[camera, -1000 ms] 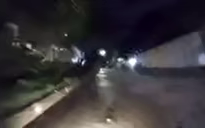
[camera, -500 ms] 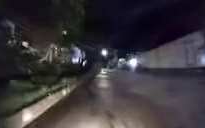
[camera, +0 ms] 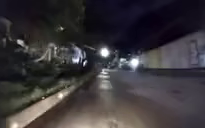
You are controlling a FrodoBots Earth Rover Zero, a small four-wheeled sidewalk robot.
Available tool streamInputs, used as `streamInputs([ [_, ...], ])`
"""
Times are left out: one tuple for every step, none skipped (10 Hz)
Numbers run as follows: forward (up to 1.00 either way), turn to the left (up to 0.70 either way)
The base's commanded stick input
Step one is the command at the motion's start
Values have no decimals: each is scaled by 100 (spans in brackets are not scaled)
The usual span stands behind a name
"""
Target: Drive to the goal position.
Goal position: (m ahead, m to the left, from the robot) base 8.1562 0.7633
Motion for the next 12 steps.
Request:
streamInputs([
  [50, 0],
  [50, 0],
  [50, 0],
  [50, 0],
  [50, 0],
  [50, 0],
  [50, 0],
  [50, 0],
  [50, 0],
  [50, 0],
  [50, 0],
  [50, 0],
])
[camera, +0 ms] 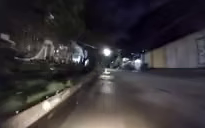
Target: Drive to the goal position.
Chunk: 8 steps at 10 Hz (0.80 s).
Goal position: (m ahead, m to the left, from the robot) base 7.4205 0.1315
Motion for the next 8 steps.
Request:
streamInputs([
  [50, 0],
  [50, 0],
  [50, 0],
  [50, 0],
  [50, 0],
  [50, 0],
  [50, 0],
  [50, 0],
])
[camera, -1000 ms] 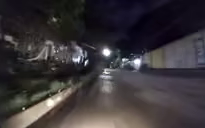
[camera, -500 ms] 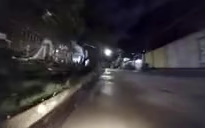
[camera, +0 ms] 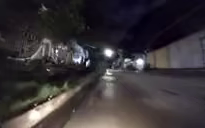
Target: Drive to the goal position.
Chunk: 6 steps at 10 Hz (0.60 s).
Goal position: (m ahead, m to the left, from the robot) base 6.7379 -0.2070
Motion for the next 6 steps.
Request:
streamInputs([
  [50, 0],
  [50, 0],
  [50, 0],
  [50, 0],
  [50, 0],
  [50, -14],
])
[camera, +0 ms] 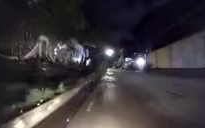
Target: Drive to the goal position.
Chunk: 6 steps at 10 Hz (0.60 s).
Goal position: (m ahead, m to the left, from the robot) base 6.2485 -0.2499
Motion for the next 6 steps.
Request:
streamInputs([
  [50, -36],
  [50, -50],
  [50, -50],
  [50, -25],
  [50, 0],
  [50, 0],
])
